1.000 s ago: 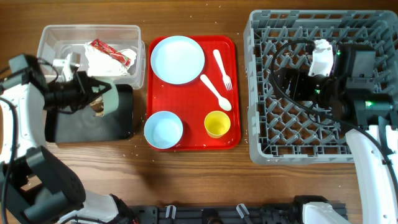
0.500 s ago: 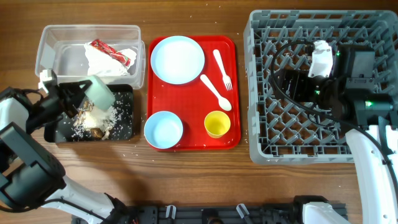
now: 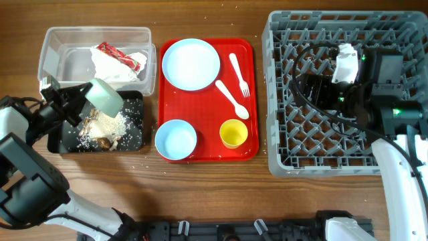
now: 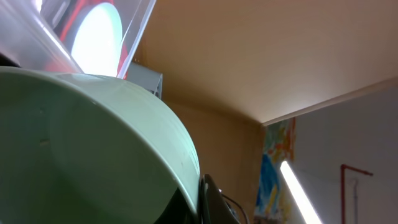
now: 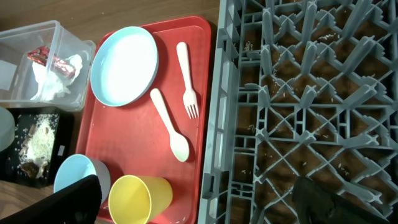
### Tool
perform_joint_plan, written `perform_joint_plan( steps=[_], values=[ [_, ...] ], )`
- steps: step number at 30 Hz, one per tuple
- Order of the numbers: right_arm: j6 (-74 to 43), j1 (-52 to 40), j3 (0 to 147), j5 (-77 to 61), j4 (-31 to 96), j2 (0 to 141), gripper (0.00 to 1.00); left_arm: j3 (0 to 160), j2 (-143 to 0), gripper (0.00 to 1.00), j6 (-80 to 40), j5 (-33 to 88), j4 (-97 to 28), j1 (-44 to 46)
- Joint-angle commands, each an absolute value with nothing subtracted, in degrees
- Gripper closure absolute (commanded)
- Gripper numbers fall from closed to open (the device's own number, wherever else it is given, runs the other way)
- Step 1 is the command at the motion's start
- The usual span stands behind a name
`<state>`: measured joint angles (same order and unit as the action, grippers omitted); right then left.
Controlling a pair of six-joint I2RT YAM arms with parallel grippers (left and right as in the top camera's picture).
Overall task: Sort waste into correct bins and load items into the dishwasher rack
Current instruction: 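Tip the green bowl over the black tray to dump the rice, then return the green bowl to the red tray and grasp the yellow cup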
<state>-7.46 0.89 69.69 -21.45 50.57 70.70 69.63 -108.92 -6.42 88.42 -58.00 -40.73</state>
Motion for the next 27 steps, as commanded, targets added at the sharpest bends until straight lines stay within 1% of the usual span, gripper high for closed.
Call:
perform_joint_plan(
  steps=[1, 3, 7, 11, 13, 15, 17, 19, 22, 26, 27],
  values=[
    [-8.1, 1.1, 70.8, -22.6, 50.2, 71.2, 0.00, 70.7, -108.7, 0.96, -11.2, 90.3, -59.0, -39.7],
    [-7.9, 1.1, 70.8, -22.6, 49.7, 71.2, 0.00, 74.6, -105.9, 0.96, -11.2, 88.3, -59.5, -35.7],
    [-7.9, 1.1, 70.8, -22.6, 49.5, 71.2, 0.00, 82.9, -100.1, 0.96, -11.3, 73.9, -59.5, -23.1],
    [-7.9, 1.1, 70.8, -22.6, 49.5, 71.2, 0.00, 86.2, -97.3, 0.96, -15.6, 53.0, -54.1, -7.6],
    [-7.9, 1.1, 70.8, -22.6, 49.6, 71.2, 0.00, 86.2, -97.5, 0.96, -15.7, 40.8, -52.0, 2.0],
    [-7.9, 1.1, 70.8, -22.6, 49.6, 71.2, 0.00, 86.2, -98.0, 0.96, -15.7, 25.1, -51.6, 11.4],
    [-7.9, 1.1, 70.8, -22.6, 49.6, 71.2, 0.00, 86.2, -99.2, 0.96, -15.7, 12.0, -51.4, 19.3],
    [-7.9, 1.1, 70.8, -22.6, 49.6, 71.2, 0.00, 86.2, -101.0, 0.96, -15.7, 2.8, -51.4, 25.7],
    [-7.9, 1.1, 70.8, -22.6, 49.7, 71.2, 0.00, 86.2, -105.0, 0.96, -15.7, -0.4, -49.8, 31.5],
    [-7.9, 1.1, 70.8, -22.6, 49.8, 71.2, 0.00, 86.2, -110.0, 0.96, -15.7, -0.5, -49.8, 33.7],
    [-7.9, 1.1, 70.8, -22.6, 49.8, 71.2, 0.00, 86.2, -110.7, 0.94, -15.7, -0.5, -49.9, 33.8]
  ],
)
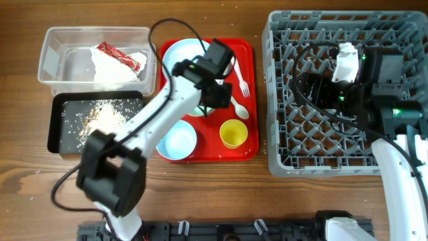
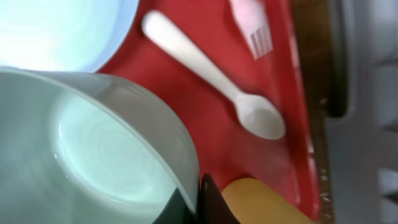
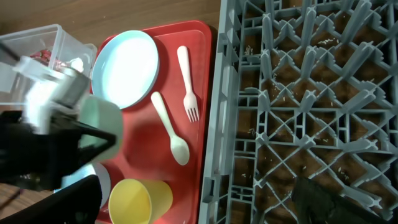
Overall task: Sort waste into correct bins and load items into the dishwasher rack
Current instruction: 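Return the green bowl to the red tray and grasp the yellow cup, then hand the yellow cup from the left gripper to the right gripper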
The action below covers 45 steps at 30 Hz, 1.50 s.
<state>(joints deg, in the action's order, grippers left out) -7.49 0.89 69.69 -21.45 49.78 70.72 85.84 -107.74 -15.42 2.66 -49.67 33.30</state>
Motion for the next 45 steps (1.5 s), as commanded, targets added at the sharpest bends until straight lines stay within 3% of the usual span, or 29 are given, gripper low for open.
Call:
perform_joint_plan(
  steps=[1, 3, 9, 13, 16, 24, 26, 29, 32, 33, 38, 45],
  values=[
    [-7.9, 1.1, 70.8, -22.5, 49.8, 71.2, 0.00, 86.2, -111.5, 0.92, -15.7, -0.5, -49.9, 33.9],
    [-7.9, 1.1, 70.8, -22.3, 49.8, 71.2, 0.00, 86.2, -112.3, 0.89, -15.7, -0.5, -49.5, 33.9],
    [-7.9, 1.1, 70.8, -22.3, 49.7, 71.2, 0.00, 87.4, -111.8, 0.63, -15.7, -0.2, -48.0, 33.8],
    [-7.9, 1.1, 70.8, -22.3, 49.5, 71.2, 0.00, 91.3, -108.4, 0.49, -10.8, 11.3, -53.1, 33.3],
    [-7.9, 1.1, 70.8, -22.3, 49.5, 71.2, 0.00, 91.0, -108.3, 0.45, -4.3, 19.1, -59.5, 33.7],
    [-7.9, 1.1, 70.8, -22.4, 49.8, 73.8, 0.00, 83.5, -108.6, 0.39, -2.8, 14.9, -61.9, 34.9],
    [-7.9, 1.1, 70.8, -22.4, 50.0, 75.0, 0.00, 81.4, -108.6, 0.42, -3.4, 14.9, -60.1, 35.0],
    [-7.9, 1.1, 70.8, -22.4, 50.1, 75.9, 0.00, 81.0, -108.6, 0.69, -4.1, 15.0, -58.7, 35.0],
    [-8.3, 1.1, 70.8, -22.9, 50.1, 76.0, 0.00, 81.0, -108.6, 0.85, -6.8, 15.4, -56.9, 35.0],
    [-8.9, 1.1, 70.8, -23.7, 50.1, 76.0, 0.00, 81.0, -108.6, 0.95, -6.9, 16.3, -56.5, 35.0],
    [-9.1, 1.1, 70.8, -33.2, 49.6, 76.0, 0.01, 84.8, -106.1, 0.96, -6.9, 28.2, -56.9, 31.3],
    [-6.9, -0.1, 70.8, -50.8, 44.3, 76.1, 0.02, 89.0, -101.5, 0.96, -6.9, 75.3, -52.0, 10.2]
  ],
)
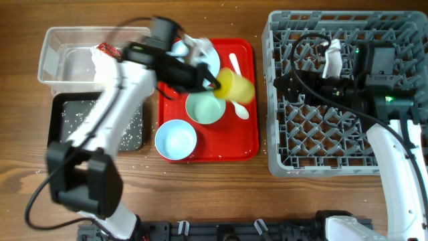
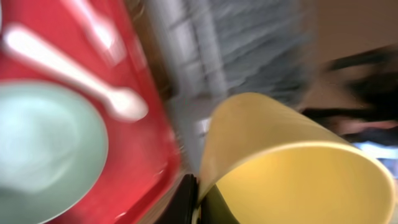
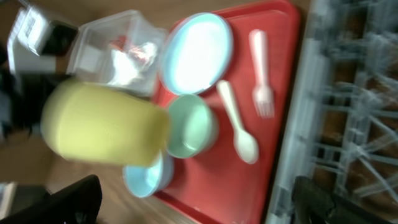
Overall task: Sort waste into correct bins and load items into the dishwasher rack
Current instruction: 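Hand the yellow cup from the left gripper to the right gripper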
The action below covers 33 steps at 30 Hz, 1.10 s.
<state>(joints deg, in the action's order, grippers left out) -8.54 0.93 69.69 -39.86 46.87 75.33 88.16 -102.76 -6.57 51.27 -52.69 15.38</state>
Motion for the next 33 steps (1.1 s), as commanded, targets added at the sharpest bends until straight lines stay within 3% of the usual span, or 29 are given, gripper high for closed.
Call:
perform_joint_plan(
  steps=[1, 7, 17, 19, 24, 27, 28, 31, 33],
  values=[
    [-6.4, -0.6, 70.8, -52.8, 43.1, 76.1, 0.01, 89.0, -101.5, 0.96, -6.9, 78.4, -51.9, 9.2],
    [-6.2, -5.8, 70.8, -66.1, 27.7, 76.7, 0.00, 89.0, -101.5, 0.96, -6.9, 90.3, -51.9, 8.5],
    [-9.2, -10.5, 70.8, -69.5, 17.3, 77.5, 0.01, 89.0, -101.5, 0.96, -8.4, 90.3, -52.1, 10.8],
    [-9.2, -12.0, 70.8, -69.5, 16.7, 78.7, 0.09, 89.0, -101.5, 0.96, -8.4, 90.3, -52.1, 10.8],
    [-12.2, -12.4, 70.8, -69.6, 13.8, 80.1, 0.39, 89.0, -101.5, 0.96, -8.4, 90.3, -52.1, 10.8],
    [-13.5, -12.4, 70.8, -69.5, 11.8, 80.1, 0.43, 89.0, -101.5, 0.92, -8.4, 90.2, -52.1, 10.8],
    [-13.5, -12.4, 70.8, -69.6, 11.6, 80.1, 0.44, 89.0, -101.5, 0.89, -8.3, 90.1, -52.1, 10.8],
    [-13.6, -11.5, 70.8, -69.3, 11.8, 80.1, 0.50, 89.0, -101.5, 0.51, -8.3, 88.6, -52.1, 10.8],
    [-13.7, -9.1, 70.8, -65.2, 15.7, 79.7, 0.51, 89.0, -101.5, 0.37, -8.3, 86.1, -52.1, 10.6]
  ],
)
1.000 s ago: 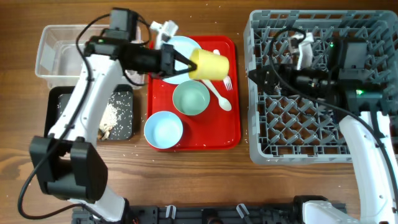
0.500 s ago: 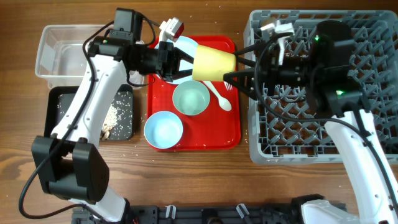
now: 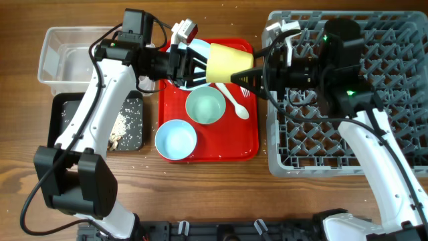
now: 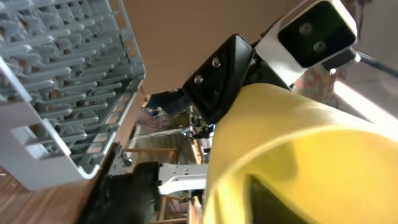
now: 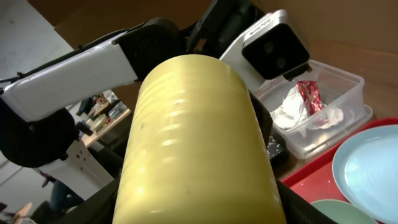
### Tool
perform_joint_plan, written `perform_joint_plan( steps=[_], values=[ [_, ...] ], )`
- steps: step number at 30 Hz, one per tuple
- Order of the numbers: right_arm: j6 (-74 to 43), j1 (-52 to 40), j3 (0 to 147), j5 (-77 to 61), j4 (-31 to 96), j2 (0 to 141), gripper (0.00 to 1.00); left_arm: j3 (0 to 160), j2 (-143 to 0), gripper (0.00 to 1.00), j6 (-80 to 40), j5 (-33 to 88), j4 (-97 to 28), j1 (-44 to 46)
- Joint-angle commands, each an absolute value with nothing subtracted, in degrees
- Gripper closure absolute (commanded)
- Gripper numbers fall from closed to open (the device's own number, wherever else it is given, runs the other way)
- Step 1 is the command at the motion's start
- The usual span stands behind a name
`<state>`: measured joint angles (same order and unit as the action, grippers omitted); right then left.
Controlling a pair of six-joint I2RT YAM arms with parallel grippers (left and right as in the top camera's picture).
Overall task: Sort waste into correct bins and load items into the dishwasher rack
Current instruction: 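Hand the yellow cup from the left gripper to the right gripper, then place the yellow cup into the front of the dish rack with the right gripper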
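Note:
A yellow cup [image 3: 227, 63] hangs on its side above the red tray [image 3: 249, 144], base pointing right. My left gripper [image 3: 200, 67] is shut on its rim end, one finger inside the cup [image 4: 292, 162]. My right gripper [image 3: 250, 76] has come from the rack side and closes on the base end, a black finger against each side of the cup [image 5: 196, 143]. A green bowl [image 3: 204, 106], a blue bowl [image 3: 176, 139], a white spoon [image 3: 234, 102] and a partly hidden blue plate [image 5: 367, 168] lie on the tray.
The grey dishwasher rack [image 3: 321, 144] stands at the right, with the right arm reaching out over its left edge. A clear bin [image 5: 317, 109] holding a wrapper and tissue sits at the far left. A black tray [image 3: 124, 130] with food scraps lies in front of it.
My right gripper was open over the rack; it now grips the cup's base above the tray. The left gripper still holds the cup, which sits higher with its base turned right.
My left gripper held the green bowl tipped over the black scrap tray, then over the red tray. Later the bowl lay on the red tray and the left gripper held the yellow cup in the air. Now both grippers hold that cup.

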<state>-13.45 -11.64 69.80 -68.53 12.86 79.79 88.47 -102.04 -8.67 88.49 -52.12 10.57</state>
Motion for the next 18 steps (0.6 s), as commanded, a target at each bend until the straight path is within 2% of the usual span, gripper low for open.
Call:
perform_joint_plan(
  steps=[1, 4, 10, 15, 18],
  values=[
    [-13.7, -7.6, 70.8, -61.4, 19.6, 79.2, 0.51, 89.0, -101.5, 0.34, -8.3, 84.5, -52.0, 10.5],
    [-13.5, -4.7, 70.8, -47.3, 32.0, 76.8, 0.51, 89.0, -101.5, 0.29, -8.3, 75.7, -52.1, 10.1],
    [-20.1, -4.5, 71.0, -18.5, 58.8, 67.1, 0.51, 89.0, -101.5, 0.25, -8.4, 46.8, -52.4, 10.1],
    [-28.8, -4.7, 71.0, -5.1, 79.8, 66.4, 0.54, 88.9, -101.5, 0.25, -8.4, 33.3, -53.8, 10.1],
    [-30.4, -4.7, 70.8, -1.1, 84.8, 68.1, 0.53, 88.9, -101.5, 0.24, -8.4, 30.7, -54.0, 10.1]
  ],
)
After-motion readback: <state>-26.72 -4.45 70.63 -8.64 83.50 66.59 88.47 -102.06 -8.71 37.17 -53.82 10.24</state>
